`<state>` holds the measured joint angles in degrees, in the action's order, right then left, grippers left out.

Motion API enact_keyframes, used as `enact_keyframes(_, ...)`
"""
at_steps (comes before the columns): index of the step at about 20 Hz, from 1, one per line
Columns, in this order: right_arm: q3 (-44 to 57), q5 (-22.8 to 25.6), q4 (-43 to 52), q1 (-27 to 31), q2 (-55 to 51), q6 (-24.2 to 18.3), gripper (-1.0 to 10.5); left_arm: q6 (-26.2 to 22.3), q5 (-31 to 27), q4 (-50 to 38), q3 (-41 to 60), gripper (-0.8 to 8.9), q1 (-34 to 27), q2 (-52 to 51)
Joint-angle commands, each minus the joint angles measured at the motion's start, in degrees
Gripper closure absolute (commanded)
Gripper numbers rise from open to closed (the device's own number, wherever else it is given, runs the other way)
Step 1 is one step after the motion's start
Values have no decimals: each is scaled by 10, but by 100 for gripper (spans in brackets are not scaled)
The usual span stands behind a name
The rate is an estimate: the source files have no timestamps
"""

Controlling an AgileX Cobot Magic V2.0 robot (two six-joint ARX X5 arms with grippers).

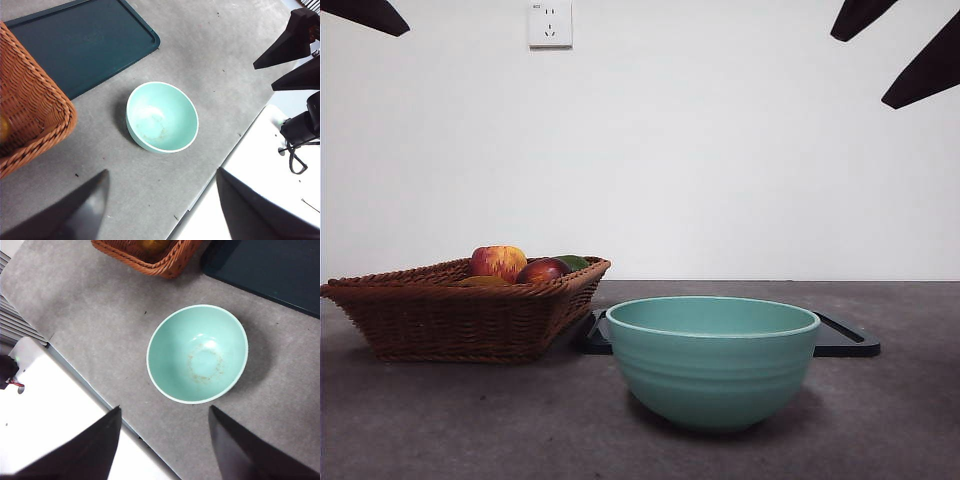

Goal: Pick up the wifruite, put it on the bowl, pick up the plate, put it on desk

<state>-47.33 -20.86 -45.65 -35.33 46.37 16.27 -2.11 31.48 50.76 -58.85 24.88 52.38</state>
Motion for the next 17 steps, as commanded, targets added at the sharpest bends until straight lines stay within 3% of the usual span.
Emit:
enact_keyframes(1, -11, -1, 4, -5, 3, -11, 892, -7, 2, -5, -5, 765, 3, 3)
enact_keyframes(2, -11, -1, 4, -5, 3, -19, 940, -7, 2, -5, -5, 803, 3, 3)
enact_keyframes(17, -11, -1, 6, -5, 3, -21, 940, -7, 2, -7, -5, 803, 3, 3)
